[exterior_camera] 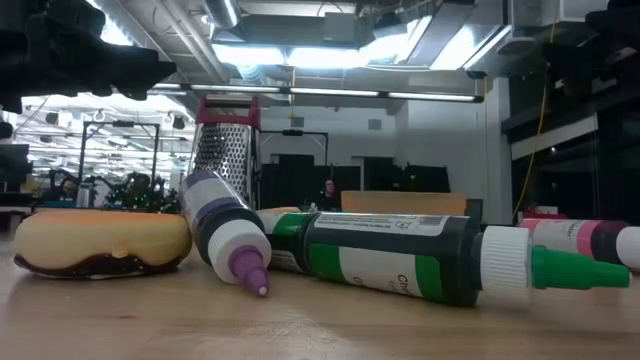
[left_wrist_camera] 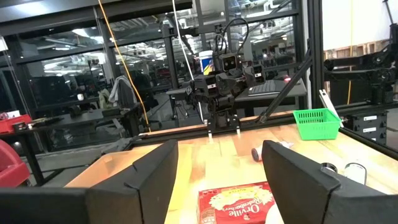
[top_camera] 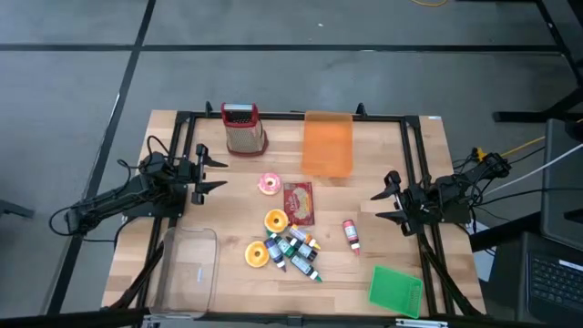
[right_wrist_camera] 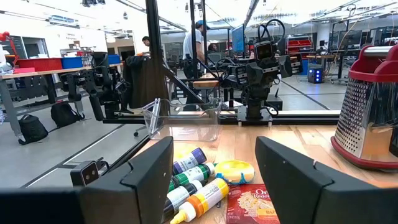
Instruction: Pick & Place Food Item
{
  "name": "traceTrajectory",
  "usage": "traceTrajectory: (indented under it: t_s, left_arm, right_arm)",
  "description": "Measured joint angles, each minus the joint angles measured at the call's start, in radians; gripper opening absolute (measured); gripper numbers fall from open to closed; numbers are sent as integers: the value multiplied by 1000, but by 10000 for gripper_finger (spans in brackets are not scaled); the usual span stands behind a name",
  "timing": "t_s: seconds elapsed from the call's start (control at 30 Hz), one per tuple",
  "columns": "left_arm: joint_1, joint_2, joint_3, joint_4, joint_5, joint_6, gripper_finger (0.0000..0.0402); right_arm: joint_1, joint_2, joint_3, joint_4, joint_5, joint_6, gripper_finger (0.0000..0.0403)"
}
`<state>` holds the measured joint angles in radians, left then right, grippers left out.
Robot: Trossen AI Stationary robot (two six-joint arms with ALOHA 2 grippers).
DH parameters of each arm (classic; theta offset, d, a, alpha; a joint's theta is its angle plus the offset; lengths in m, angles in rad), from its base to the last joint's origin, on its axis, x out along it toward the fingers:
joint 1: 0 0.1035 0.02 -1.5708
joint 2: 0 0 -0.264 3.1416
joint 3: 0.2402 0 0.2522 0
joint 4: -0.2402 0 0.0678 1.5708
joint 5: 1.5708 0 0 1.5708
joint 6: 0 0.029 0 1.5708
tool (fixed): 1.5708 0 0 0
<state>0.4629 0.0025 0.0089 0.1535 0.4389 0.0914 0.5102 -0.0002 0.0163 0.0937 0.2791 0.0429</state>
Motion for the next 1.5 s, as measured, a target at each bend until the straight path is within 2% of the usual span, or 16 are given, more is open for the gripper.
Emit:
traceTrajectory:
  t_s: [0.63, 1.0, 1.4, 1.5]
  left_arm:
    - [0, 0, 0, 0, 0, 0, 228]
    - [0, 0, 0, 0, 0, 0, 230]
    - [0, 0, 0, 109, 0, 24, 228]
    - [-1, 0, 0, 131, 0, 16, 229]
  right_arm:
    - [0, 0, 0, 1, 0, 0, 230]
    - [0, 0, 0, 113, 48, 38, 230]
    - [0, 0, 0, 163, 226, 22, 230]
    - [-1, 0, 0, 169, 241, 17, 230]
